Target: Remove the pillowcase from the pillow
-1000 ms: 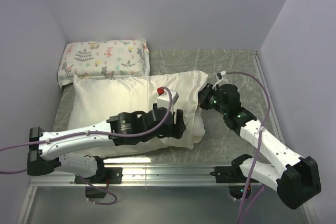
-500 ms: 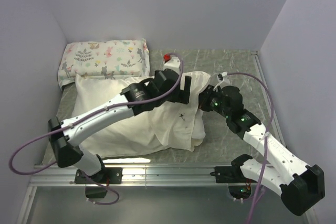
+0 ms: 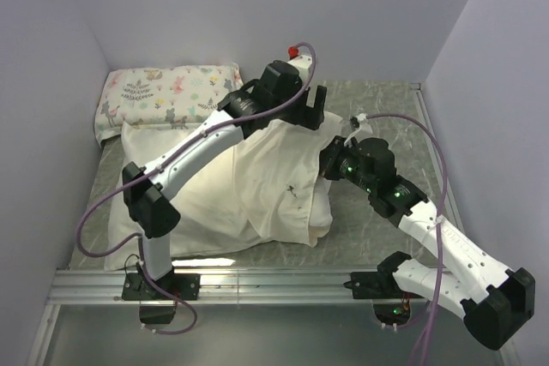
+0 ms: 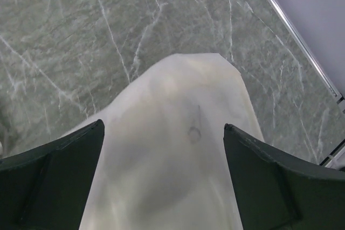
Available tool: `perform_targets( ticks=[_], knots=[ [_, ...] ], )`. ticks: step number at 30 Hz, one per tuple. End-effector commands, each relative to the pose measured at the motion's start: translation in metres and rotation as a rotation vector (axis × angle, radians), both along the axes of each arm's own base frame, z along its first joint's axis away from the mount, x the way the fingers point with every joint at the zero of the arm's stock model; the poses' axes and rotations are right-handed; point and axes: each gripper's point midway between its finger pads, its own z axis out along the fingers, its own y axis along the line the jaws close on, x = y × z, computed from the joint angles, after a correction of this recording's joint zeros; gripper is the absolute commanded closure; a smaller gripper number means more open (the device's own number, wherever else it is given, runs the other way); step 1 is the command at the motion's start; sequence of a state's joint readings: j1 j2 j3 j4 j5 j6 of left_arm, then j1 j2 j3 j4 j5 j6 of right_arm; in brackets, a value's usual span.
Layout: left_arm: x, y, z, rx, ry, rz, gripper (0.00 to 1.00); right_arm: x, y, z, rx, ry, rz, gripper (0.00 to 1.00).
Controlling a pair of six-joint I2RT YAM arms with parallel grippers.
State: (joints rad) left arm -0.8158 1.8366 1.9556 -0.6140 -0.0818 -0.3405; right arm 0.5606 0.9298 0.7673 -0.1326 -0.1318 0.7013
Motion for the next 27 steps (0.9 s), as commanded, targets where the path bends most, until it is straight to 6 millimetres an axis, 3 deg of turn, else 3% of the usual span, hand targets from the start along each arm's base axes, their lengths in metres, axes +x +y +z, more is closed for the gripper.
perform_targets(
  ticks=[1,2,7,11,14,15,16,17,20,24,27],
  knots=[
    [0.003,-0.014,-0.005,0.003,0.019,-0.179,0.02,0.006,0.005,0.07,0.082,-0.18,-0.003,1.0],
    [0.01,-0.012,0.002,-0.007,0.01,-0.19,0.02,0.005,0.007,0.07,0.076,-0.181,0.002,1.0],
    [0.018,-0.02,-0.025,0.029,0.057,-0.276,0.02,0.003,0.011,0.074,0.063,-0.183,0.011,1.0],
    [0.024,-0.027,-0.027,0.003,0.06,-0.316,0.07,0.002,0.016,0.072,0.053,-0.176,0.021,1.0],
    [0.031,-0.031,-0.033,0.0,0.073,-0.323,0.3,0.0,0.017,0.074,0.051,-0.178,0.025,1.0],
    [0.033,-0.032,-0.035,0.0,0.075,-0.321,0.49,-0.002,0.018,0.073,0.047,-0.175,0.027,1.0],
    [0.035,-0.033,-0.039,0.003,0.083,-0.318,0.57,-0.003,0.018,0.074,0.045,-0.178,0.021,1.0],
    [0.038,-0.032,-0.036,-0.001,0.076,-0.308,0.76,-0.005,0.017,0.076,0.043,-0.183,0.021,1.0],
    [0.05,-0.023,-0.035,-0.003,0.072,-0.256,1.0,-0.007,0.012,0.075,0.034,-0.18,0.002,1.0],
    [0.074,0.008,-0.028,0.008,0.041,-0.092,1.0,-0.01,0.003,0.069,0.022,-0.17,-0.03,1.0],
    [0.102,0.048,-0.029,0.041,0.023,0.082,1.0,-0.014,-0.004,0.07,0.023,-0.182,-0.042,1.0]
  ],
)
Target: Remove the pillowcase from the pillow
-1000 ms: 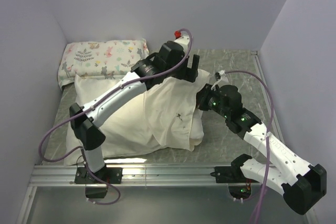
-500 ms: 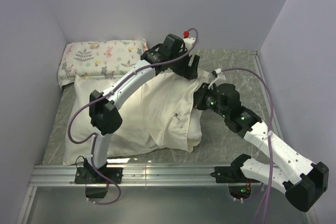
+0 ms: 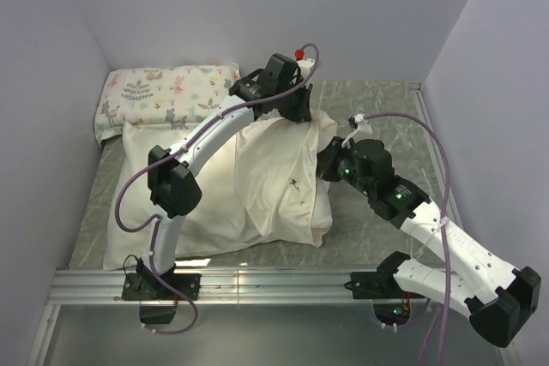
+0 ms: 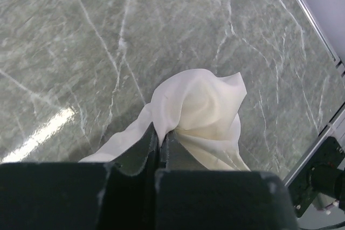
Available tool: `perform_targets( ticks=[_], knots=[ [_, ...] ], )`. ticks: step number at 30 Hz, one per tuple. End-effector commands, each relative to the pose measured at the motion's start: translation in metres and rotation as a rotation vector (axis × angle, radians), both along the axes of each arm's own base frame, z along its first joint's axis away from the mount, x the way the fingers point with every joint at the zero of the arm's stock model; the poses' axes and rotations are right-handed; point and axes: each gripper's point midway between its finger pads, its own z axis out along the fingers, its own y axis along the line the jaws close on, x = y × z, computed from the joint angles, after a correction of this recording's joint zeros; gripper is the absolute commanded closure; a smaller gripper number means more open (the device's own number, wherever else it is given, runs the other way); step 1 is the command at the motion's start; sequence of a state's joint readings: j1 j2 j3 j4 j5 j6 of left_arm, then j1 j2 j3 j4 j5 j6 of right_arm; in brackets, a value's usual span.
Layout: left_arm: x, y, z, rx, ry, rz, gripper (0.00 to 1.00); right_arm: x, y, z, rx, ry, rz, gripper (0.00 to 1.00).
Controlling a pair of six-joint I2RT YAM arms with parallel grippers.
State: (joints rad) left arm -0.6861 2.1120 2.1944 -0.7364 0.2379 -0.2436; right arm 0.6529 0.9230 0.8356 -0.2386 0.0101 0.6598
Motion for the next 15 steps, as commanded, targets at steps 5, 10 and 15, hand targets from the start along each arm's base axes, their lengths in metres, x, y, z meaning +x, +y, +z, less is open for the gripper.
perform_targets(
  ticks=[5,10,15],
  knots=[
    [0.091,0.108,0.016,0.102,-0.166,0.431,1.0,-0.018,-0.015,0.072,0.118,-0.201,-0.006,1.0],
    [0.112,0.156,-0.005,0.162,-0.136,0.593,1.0,-0.019,-0.037,0.072,0.087,-0.22,-0.092,1.0],
    [0.122,0.199,0.002,0.166,-0.156,0.703,1.0,-0.025,-0.044,0.073,0.083,-0.236,-0.098,1.0]
  ],
)
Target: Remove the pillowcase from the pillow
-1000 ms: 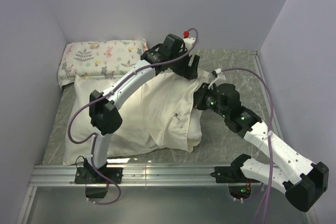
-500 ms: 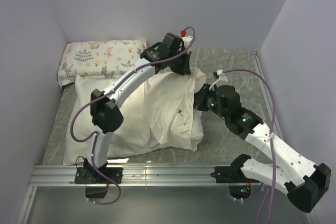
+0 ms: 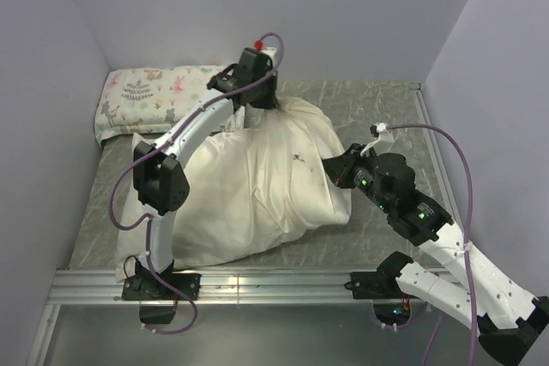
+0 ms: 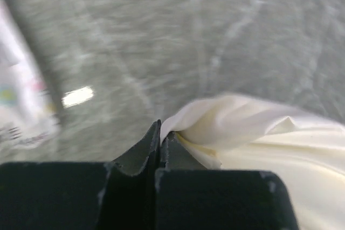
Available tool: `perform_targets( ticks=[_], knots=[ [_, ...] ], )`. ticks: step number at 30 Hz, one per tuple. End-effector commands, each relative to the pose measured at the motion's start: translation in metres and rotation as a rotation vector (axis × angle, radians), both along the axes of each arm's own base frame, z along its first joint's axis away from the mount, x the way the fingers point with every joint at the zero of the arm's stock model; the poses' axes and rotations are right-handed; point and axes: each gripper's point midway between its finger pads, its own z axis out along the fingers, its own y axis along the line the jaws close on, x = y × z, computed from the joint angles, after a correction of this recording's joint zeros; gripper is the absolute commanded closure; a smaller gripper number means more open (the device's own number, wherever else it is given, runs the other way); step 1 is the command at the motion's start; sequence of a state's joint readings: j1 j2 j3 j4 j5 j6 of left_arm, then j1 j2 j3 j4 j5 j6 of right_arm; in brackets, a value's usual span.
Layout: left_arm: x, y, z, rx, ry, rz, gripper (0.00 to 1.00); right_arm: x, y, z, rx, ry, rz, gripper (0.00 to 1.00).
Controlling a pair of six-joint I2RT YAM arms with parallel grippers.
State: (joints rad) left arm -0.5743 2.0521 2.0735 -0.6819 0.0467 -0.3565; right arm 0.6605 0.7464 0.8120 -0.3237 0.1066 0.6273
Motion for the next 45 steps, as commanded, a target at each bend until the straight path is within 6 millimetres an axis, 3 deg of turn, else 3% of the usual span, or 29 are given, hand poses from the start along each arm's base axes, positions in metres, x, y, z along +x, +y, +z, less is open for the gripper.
perform_targets(
  ticks=[1,6,8,9,10,12,13,15,16,18,19,20,22,23,26,28,31,36,39,40,42,43,45],
  knots=[
    [0.073,0.133,0.014,0.148,-0.138,0.377,1.0,-0.007,-0.01,0.052,0.082,-0.152,-0.015,1.0],
    [0.071,0.135,0.009,0.175,-0.122,0.348,1.0,-0.004,-0.014,0.049,0.076,-0.152,-0.042,1.0],
    [0.056,0.12,0.002,0.147,-0.087,0.257,1.0,0.002,-0.014,0.046,0.059,-0.146,-0.057,1.0],
    [0.05,0.114,0.018,0.126,-0.129,0.227,1.0,0.005,-0.013,0.051,0.059,-0.158,-0.065,1.0],
    [0.035,0.103,0.004,0.141,-0.102,0.178,1.0,0.011,-0.011,0.047,0.042,-0.147,-0.071,1.0],
    [0.016,0.096,0.011,0.16,-0.119,0.126,1.0,0.019,-0.008,0.057,0.034,-0.156,-0.081,1.0],
    [0.0,0.087,-0.001,0.199,-0.094,0.098,1.0,0.025,-0.009,0.055,0.011,-0.155,-0.098,1.0],
    [-0.013,0.094,0.002,0.256,-0.121,0.144,1.0,0.031,-0.011,0.07,0.017,-0.184,-0.116,1.0],
    [-0.027,0.089,-0.011,0.282,-0.099,0.126,1.0,0.035,-0.01,0.071,0.012,-0.182,-0.113,1.0],
    [-0.039,0.084,-0.004,0.271,-0.126,0.127,0.97,0.04,-0.009,0.088,0.024,-0.2,-0.11,1.0],
    [-0.046,0.083,-0.01,0.284,-0.124,0.125,0.94,0.046,-0.007,0.086,0.01,-0.189,-0.11,1.0],
    [-0.051,0.076,-0.005,0.278,-0.147,0.12,0.74,0.046,-0.004,0.091,0.012,-0.191,-0.096,1.0],
    [-0.053,0.082,0.013,0.268,-0.185,0.166,0.56,0.047,0.0,0.104,0.023,-0.206,-0.078,1.0],
    [-0.053,0.084,0.022,0.262,-0.199,0.184,0.36,0.045,0.004,0.107,0.029,-0.209,-0.054,1.0],
    [-0.054,0.091,0.071,0.207,-0.286,0.232,0.23,0.047,0.008,0.114,0.027,-0.207,-0.038,1.0],
    [-0.061,0.094,0.112,0.154,-0.354,0.25,0.18,0.048,0.009,0.119,0.027,-0.209,-0.037,1.0],
    [-0.08,0.093,0.157,0.092,-0.411,0.234,0.14,0.048,0.011,0.126,0.033,-0.216,-0.031,1.0],
    [-0.119,0.092,0.195,-0.011,-0.443,0.214,0.06,0.049,0.008,0.152,0.05,-0.251,-0.044,1.0],
    [-0.137,0.089,0.195,-0.053,-0.426,0.176,0.01,0.048,0.006,0.169,0.06,-0.278,-0.048,1.0],
    [-0.142,0.085,0.187,-0.045,-0.413,0.16,0.01,0.048,0.007,0.173,0.061,-0.283,-0.046,1.0],
    [-0.163,0.073,0.191,-0.107,-0.413,0.104,0.01,0.046,0.004,0.185,0.067,-0.3,-0.05,1.0],
    [-0.176,0.058,0.176,-0.11,-0.385,0.041,0.01,0.047,0.004,0.187,0.063,-0.303,-0.05,1.0],
    [-0.197,0.04,0.182,-0.199,-0.399,-0.029,0.01,0.045,0.002,0.195,0.063,-0.318,-0.055,1.0]
  ],
)
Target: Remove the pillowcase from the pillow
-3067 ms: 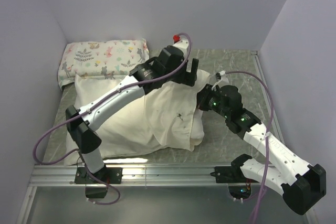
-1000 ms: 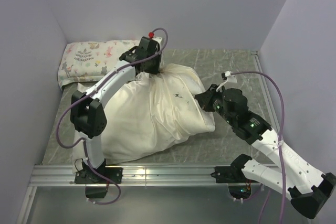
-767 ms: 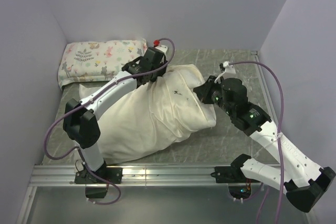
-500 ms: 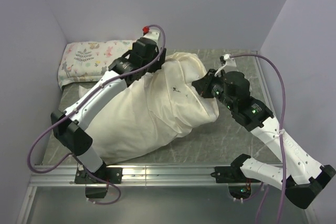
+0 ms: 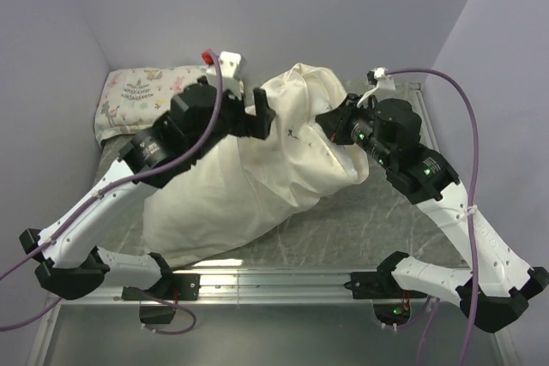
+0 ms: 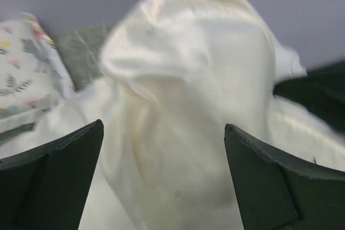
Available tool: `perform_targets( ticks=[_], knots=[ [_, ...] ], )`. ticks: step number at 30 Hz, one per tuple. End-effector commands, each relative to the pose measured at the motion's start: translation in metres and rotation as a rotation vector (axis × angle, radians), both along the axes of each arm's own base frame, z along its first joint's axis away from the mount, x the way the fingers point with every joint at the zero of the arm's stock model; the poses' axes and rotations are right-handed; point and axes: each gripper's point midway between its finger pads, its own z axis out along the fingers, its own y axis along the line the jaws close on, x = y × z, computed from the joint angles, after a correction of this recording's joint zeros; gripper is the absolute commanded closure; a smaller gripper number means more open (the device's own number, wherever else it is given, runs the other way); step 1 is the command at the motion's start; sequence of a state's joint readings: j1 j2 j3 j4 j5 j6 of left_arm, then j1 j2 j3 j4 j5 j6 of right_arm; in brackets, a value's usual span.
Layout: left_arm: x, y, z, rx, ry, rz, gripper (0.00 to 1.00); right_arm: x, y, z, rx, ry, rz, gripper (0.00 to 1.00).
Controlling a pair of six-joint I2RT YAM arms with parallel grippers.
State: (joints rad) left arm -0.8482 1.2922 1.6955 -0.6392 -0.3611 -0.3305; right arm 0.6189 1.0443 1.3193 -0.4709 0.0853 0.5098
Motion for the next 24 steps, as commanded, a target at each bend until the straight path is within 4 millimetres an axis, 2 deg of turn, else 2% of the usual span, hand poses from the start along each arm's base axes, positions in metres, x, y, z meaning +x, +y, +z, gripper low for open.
perform_targets(
  ticks=[1,3,4,7,8,10,11,13,16,17,18,19,20,22,24],
  knots=[
    [-0.038,-0.045,-0.029,-0.043,0.052,-0.173,0.01,0.002,-0.014,0.087,0.122,-0.218,-0.053,1.0],
    [-0.045,-0.052,-0.031,-0.077,0.055,-0.191,0.03,0.002,-0.015,0.091,0.123,-0.222,-0.057,1.0],
    [-0.049,-0.055,-0.044,-0.069,0.071,-0.202,0.04,0.001,-0.015,0.093,0.123,-0.222,-0.056,1.0],
    [-0.051,-0.054,-0.057,-0.093,0.085,-0.193,0.19,0.001,-0.02,0.101,0.117,-0.235,-0.07,1.0],
    [-0.05,-0.051,-0.061,-0.096,0.097,-0.169,0.41,0.0,-0.022,0.103,0.114,-0.24,-0.079,1.0],
    [-0.045,-0.038,-0.083,-0.039,0.135,-0.093,0.65,-0.002,-0.032,0.114,0.107,-0.26,-0.115,1.0],
    [-0.042,-0.034,-0.09,-0.03,0.153,-0.054,0.83,-0.005,-0.037,0.127,0.117,-0.283,-0.125,1.0],
    [-0.039,-0.022,-0.115,0.033,0.195,0.014,0.97,-0.007,-0.046,0.135,0.107,-0.295,-0.153,1.0],
    [-0.03,-0.002,-0.148,0.063,0.249,0.135,0.99,-0.013,-0.061,0.157,0.113,-0.33,-0.196,1.0],
    [-0.03,0.0,-0.155,0.056,0.265,0.155,0.99,-0.018,-0.068,0.172,0.127,-0.355,-0.211,1.0],
    [-0.031,0.005,-0.169,0.069,0.284,0.17,1.0,-0.018,-0.07,0.173,0.116,-0.349,-0.218,1.0],
    [-0.029,0.009,-0.175,0.064,0.296,0.185,1.0,-0.017,-0.078,0.178,0.116,-0.357,-0.239,1.0],
    [-0.029,0.01,-0.179,0.047,0.307,0.193,0.99,-0.024,-0.083,0.193,0.136,-0.382,-0.241,1.0],
    [-0.031,0.014,-0.189,0.049,0.325,0.204,1.0,-0.023,-0.094,0.199,0.129,-0.383,-0.271,1.0],
    [-0.032,0.013,-0.191,0.033,0.33,0.202,0.99,-0.033,-0.103,0.219,0.153,-0.418,-0.28,1.0]
  ],
)
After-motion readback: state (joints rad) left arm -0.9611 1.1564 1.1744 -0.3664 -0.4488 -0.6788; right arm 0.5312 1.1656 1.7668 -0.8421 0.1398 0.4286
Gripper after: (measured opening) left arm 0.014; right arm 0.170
